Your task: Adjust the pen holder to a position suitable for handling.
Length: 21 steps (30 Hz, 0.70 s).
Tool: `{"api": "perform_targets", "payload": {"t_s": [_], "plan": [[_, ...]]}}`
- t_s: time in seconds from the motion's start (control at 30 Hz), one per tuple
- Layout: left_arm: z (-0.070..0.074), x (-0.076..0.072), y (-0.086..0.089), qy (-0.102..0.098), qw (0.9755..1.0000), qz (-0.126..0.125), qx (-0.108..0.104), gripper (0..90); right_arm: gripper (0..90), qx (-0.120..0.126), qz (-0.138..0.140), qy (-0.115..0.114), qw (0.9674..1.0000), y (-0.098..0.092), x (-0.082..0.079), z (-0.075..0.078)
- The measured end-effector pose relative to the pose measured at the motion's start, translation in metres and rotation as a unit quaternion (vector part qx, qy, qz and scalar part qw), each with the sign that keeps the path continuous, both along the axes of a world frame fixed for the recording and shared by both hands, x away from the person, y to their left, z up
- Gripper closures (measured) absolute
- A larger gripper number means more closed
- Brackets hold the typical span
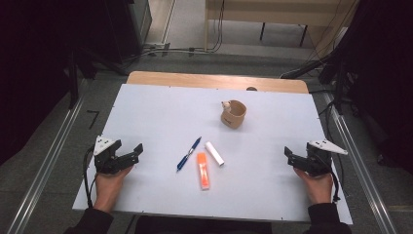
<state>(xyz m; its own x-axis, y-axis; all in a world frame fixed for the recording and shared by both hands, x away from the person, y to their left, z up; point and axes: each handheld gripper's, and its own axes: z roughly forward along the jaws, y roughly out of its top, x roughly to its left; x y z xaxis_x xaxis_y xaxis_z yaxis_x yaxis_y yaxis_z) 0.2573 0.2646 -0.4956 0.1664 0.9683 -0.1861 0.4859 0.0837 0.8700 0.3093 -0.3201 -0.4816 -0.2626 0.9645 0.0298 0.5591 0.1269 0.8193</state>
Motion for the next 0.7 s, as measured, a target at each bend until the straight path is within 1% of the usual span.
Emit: {"api": "perform_targets", "payload": {"t_s": [0.13,0.17,0.33,0.4,0.43,0.47,0.6,0.7], "plan": [[0.000,-0.002,0.001,-0.001,1.0000,0.003,-0.001,14.7,11.4,0.009,0.006,0.000,0.9999,0.004,0.002,0.003],[-0.001,-0.002,0.002,-0.001,1.0000,0.004,-0.001,14.7,11.4,0.011,0.010,-0.003,0.9999,0.006,0.003,0.004],[-0.001,-0.003,0.000,-0.001,1.0000,0.003,0.002,14.7,11.6,0.019,0.025,-0.011,0.9994,0.020,0.008,0.011],[-0.001,-0.003,-0.001,-0.002,1.0000,0.004,0.005,14.7,11.5,0.018,0.033,-0.014,0.9992,0.026,0.010,0.013],[-0.001,-0.003,-0.001,-0.002,1.0000,0.004,0.005,14.7,11.5,0.018,0.033,-0.014,0.9992,0.026,0.010,0.013],[-0.001,-0.003,-0.002,-0.003,1.0000,0.003,0.006,14.7,11.5,0.009,0.037,-0.018,0.9991,0.033,0.013,0.013],[-0.001,-0.002,-0.003,-0.003,1.0000,0.002,0.006,14.7,11.5,0.012,0.044,-0.015,0.9988,0.040,0.018,0.014],[-0.001,-0.002,-0.003,-0.003,1.0000,0.002,0.006,14.8,11.7,0.013,0.053,-0.017,0.9984,0.048,0.023,0.016]]}}
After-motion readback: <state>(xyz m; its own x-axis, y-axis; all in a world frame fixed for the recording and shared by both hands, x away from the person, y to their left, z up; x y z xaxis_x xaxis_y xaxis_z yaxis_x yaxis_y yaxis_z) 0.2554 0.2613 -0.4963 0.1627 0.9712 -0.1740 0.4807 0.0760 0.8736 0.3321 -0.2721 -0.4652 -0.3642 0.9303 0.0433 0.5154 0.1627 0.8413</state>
